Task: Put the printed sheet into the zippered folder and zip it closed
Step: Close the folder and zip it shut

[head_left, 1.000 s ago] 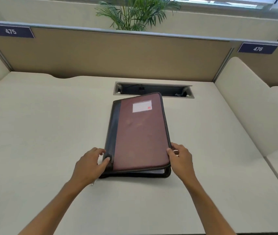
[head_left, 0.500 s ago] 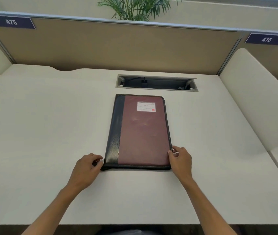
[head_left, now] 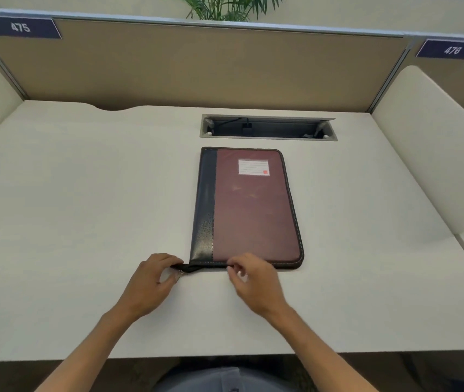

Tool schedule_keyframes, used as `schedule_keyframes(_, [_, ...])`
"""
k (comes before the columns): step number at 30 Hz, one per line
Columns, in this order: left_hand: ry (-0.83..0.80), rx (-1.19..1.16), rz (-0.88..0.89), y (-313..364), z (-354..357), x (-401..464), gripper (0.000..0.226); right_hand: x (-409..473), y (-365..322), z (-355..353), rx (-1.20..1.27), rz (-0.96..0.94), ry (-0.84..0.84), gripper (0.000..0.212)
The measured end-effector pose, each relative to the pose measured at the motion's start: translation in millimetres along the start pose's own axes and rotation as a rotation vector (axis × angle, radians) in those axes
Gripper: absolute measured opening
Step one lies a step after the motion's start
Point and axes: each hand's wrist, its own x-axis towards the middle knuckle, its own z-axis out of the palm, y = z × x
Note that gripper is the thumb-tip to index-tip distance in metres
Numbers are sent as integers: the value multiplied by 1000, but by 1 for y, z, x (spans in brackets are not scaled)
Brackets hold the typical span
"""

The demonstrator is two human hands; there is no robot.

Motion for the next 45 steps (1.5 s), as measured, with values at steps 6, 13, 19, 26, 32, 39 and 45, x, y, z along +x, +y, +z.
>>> schedule_keyframes(6, [1, -100, -7, -7, -4, 1, 14, -4, -43, 49, 2, 98, -192, 28])
schedule_keyframes(13, [-45, -241, -60, -14, -7, 4, 10, 0, -67, 76, 31, 232, -126, 46])
schedule_keyframes(19, [-88, -310, -86, -19, -10, 5, 15, 4, -78, 86, 48, 383, -62, 44])
schedule_keyframes(26, [-90, -361, -108, -22, -9, 8, 18, 3, -88, 93, 116, 535, 19, 31])
schedule_keyframes(32, [-82, -401, -118, -22, -11, 10, 25, 5, -90, 91, 238, 615, -12, 26])
schedule_keyframes(39, [-107, -429, -121, -23, -7, 7, 19, 4, -90, 89, 112, 554, -33, 30])
schedule_keyframes(45, [-79, -302, -9, -18, -6, -2, 11, -1, -80, 92, -162, 230, 24, 28])
